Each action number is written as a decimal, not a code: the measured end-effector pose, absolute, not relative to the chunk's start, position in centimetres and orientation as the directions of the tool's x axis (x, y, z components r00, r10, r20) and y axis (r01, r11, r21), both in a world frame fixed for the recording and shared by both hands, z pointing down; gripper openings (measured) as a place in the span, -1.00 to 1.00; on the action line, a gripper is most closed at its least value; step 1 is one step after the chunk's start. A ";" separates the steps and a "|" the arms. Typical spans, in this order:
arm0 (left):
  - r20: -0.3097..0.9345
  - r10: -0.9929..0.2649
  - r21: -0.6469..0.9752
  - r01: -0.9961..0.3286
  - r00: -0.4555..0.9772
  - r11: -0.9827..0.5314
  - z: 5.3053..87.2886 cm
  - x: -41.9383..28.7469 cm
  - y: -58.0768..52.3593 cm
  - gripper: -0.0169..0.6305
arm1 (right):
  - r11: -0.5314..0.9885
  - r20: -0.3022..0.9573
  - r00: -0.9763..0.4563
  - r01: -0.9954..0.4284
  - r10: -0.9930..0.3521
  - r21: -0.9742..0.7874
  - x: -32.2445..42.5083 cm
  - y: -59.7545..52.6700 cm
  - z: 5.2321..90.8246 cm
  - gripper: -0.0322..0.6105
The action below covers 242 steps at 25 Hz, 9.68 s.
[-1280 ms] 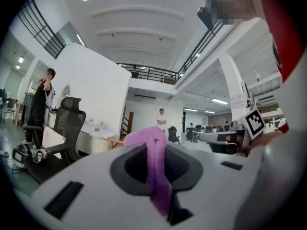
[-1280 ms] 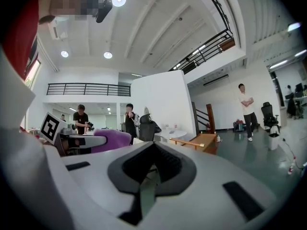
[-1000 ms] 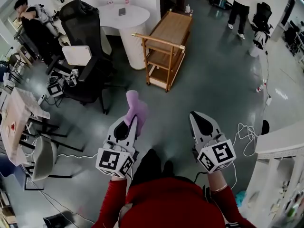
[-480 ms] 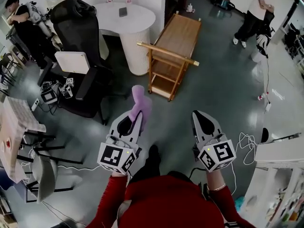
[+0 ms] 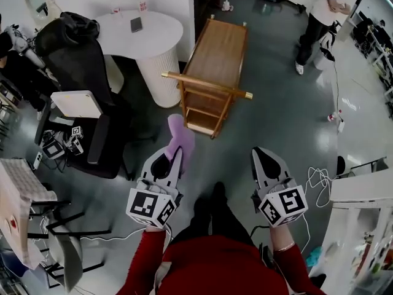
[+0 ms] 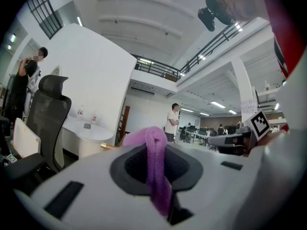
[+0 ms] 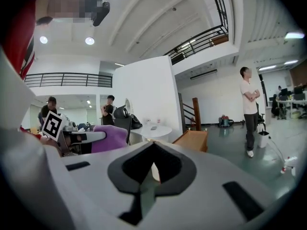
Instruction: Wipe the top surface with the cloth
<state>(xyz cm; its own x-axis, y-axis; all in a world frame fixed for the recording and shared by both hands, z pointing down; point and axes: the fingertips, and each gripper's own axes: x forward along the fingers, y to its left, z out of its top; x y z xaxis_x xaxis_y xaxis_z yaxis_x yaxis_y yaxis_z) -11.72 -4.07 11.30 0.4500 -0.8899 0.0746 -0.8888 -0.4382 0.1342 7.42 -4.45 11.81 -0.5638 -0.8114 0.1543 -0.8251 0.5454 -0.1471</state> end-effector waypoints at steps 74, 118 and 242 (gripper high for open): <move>-0.310 -0.828 -0.027 -0.875 0.467 -0.483 21.7 -15.5 -25.3 -0.80 | 0.517 0.002 -0.517 -0.856 -0.856 -0.002 6.9 -28.8 40.0 -0.89; 0.022 -0.600 0.191 -0.593 0.800 -0.783 45.1 3.9 -25.3 -0.80 | 0.379 0.128 -0.372 -0.925 -0.919 0.030 12.0 -26.7 44.4 -0.89; -0.481 -0.747 0.190 -0.778 0.458 -0.599 31.0 -7.2 -26.5 -0.80 | 0.413 0.315 -0.376 -0.909 -0.871 0.059 13.5 -25.8 54.0 -0.89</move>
<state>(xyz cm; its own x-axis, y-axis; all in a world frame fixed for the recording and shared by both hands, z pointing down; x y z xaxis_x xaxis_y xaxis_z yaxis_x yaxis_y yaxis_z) -7.21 -26.50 31.03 0.4580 -0.7474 -0.4812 -0.7777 -0.5991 0.1903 13.54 -25.79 54.00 -0.3758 -0.8714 0.3154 -0.9086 0.4134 0.0593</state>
